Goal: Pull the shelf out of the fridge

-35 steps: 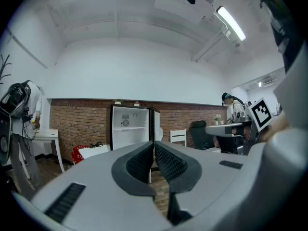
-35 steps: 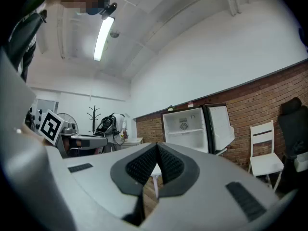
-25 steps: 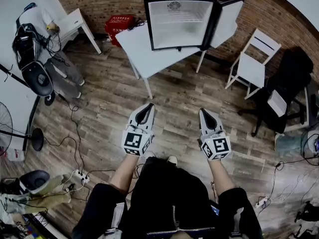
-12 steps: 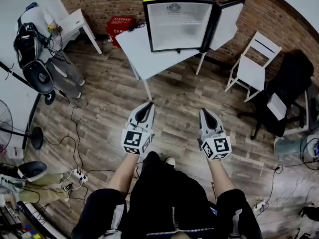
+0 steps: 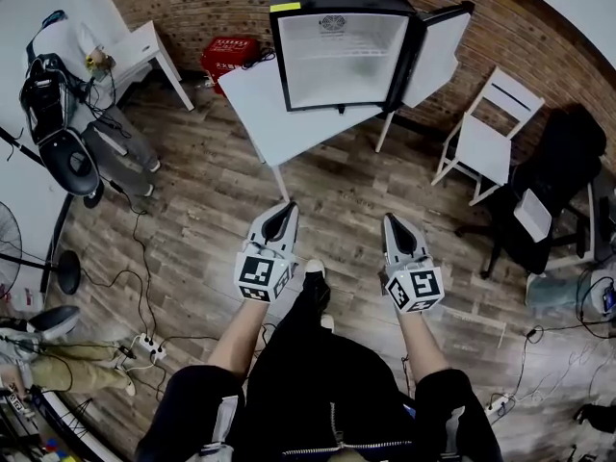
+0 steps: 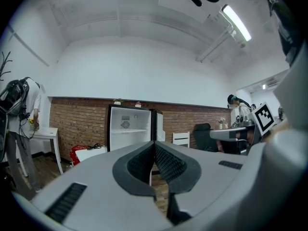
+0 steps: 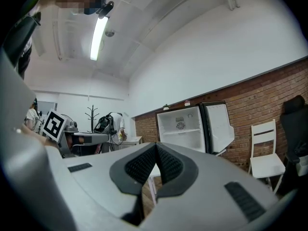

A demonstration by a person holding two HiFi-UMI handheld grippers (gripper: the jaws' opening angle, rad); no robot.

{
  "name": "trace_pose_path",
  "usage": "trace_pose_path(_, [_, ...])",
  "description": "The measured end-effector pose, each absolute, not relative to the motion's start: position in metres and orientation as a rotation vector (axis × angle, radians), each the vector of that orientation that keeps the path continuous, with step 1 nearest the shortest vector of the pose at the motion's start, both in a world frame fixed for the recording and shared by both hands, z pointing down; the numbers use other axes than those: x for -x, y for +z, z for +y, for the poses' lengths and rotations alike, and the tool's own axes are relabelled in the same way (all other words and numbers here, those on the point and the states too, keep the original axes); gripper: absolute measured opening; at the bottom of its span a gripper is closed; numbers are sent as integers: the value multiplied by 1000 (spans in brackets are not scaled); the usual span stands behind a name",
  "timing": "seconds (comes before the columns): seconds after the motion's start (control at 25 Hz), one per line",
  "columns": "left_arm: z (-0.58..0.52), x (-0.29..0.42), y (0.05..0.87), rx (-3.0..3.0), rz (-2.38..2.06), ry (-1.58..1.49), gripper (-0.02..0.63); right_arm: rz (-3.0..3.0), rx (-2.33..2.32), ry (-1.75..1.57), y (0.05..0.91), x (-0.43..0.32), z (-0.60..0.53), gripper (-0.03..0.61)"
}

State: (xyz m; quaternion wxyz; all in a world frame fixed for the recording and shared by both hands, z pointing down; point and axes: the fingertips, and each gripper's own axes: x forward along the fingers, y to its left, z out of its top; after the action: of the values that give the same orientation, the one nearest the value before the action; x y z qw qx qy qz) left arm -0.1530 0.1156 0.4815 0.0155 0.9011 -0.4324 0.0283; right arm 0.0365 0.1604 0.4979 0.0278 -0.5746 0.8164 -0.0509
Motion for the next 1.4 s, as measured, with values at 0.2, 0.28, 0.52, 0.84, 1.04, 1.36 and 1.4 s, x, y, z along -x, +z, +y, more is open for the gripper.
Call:
trace_pose_path(0.2, [78,139,494,-2805,-1318,110,20,2526,1796,-170,508,-49,126,3])
trace_pose_path(0.28, [58,134,495,-2808,-1314,118,20,2531,1799,-172,509,-56,108,5])
trace_pose_path(0.52, [-7,127,494,-2804,-1306,115,20,2534,1802,-160,504,-64,44,5])
trace_pose_path(0.84, [-87,117,488,-2835,-1258,103,20,2518,1814,-145,496,-67,-36,5])
trace_pose_path(1.04, [-115,111,489,-2826,-1245,105,20,2509,1828,-163,497,-74,-61,5])
trace_pose_path(1.36, [-156,88,492,-2808,-1259,115,20,2522,1799,-183,498,-94,-108,5])
trace_pose_path(1.4, [-161,85,492,-2803,-1271,118,20,2530,1786,-185,499,-97,-115,5])
